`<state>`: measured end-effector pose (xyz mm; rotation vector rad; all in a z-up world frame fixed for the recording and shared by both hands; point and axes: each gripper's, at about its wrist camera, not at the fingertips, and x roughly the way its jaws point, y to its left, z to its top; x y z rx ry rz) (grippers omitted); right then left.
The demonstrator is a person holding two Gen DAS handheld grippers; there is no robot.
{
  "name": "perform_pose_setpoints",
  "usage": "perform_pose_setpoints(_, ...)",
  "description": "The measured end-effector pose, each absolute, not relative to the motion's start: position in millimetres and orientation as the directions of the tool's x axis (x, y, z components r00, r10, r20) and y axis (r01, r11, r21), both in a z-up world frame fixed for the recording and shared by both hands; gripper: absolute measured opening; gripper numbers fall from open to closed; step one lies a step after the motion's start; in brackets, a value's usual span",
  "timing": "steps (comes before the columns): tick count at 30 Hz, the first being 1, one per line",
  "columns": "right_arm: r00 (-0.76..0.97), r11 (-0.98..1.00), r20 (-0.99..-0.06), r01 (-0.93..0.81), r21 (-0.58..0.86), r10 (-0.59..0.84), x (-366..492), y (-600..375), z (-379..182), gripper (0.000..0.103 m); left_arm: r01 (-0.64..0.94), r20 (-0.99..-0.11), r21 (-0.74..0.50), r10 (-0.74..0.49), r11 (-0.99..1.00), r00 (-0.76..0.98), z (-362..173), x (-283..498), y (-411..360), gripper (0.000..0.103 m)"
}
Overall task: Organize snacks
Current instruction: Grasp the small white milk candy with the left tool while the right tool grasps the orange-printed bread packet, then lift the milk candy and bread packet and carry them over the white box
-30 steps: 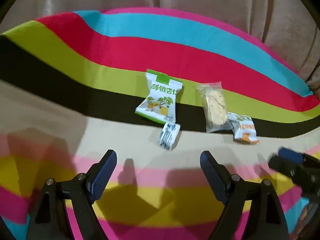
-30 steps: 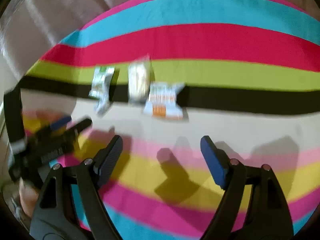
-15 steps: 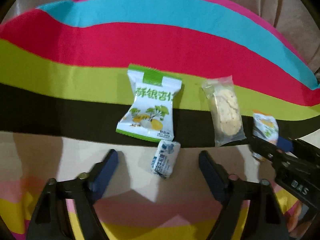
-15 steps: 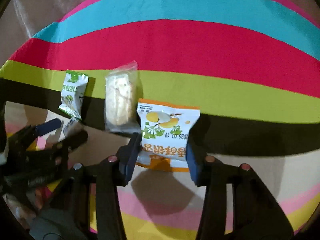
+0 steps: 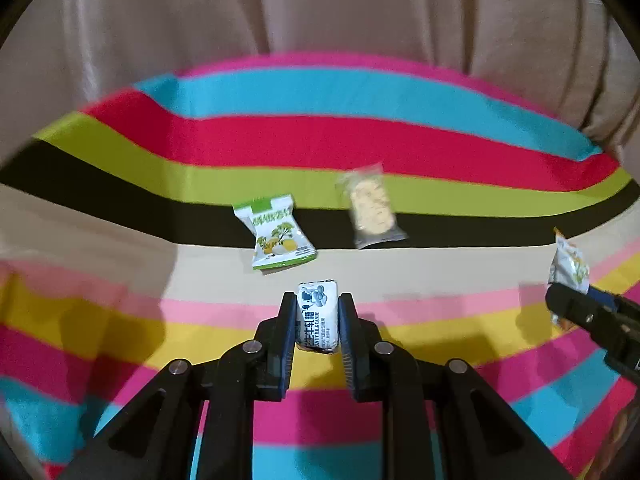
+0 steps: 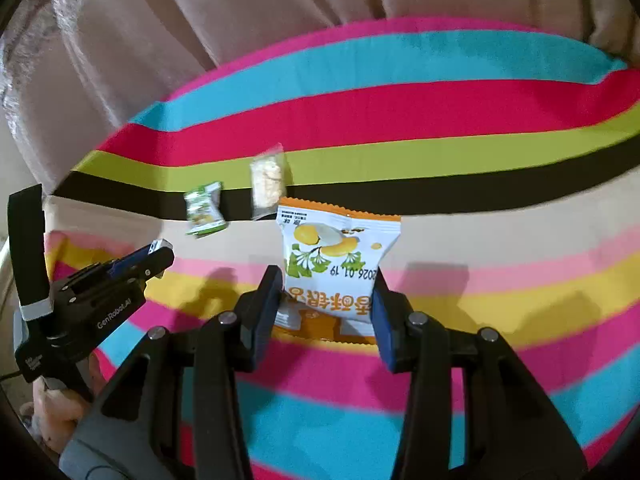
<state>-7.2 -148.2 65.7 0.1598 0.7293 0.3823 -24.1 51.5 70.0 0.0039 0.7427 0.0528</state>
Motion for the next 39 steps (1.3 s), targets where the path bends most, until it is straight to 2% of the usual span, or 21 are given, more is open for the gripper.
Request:
perform_pose_setpoints(6, 0.712, 0.914, -0.575, -0.286, 0.287, 0.403, -69, -164, 91, 0.047, -0.028, -0.608, 0.035, 0.043, 0.999, 0.792, 104, -82, 37, 0.021)
perform_pose_setpoints(25, 0.76, 0.92, -0.519, -0.312, 0.237, 0.392, -192, -193, 120, 0.047, 0.047, -0.542, 0.011, -0.033, 0.999, 0.84, 137, -192, 10, 0.021)
perform_pose_setpoints(39, 0.849, 0.923, -0.363, -0.351, 0.156, 0.384, -276, -212, 180, 0.047, 0.102, -0.4, 0.055, -0.072, 0.993, 0.914, 201, -250, -16, 0.021)
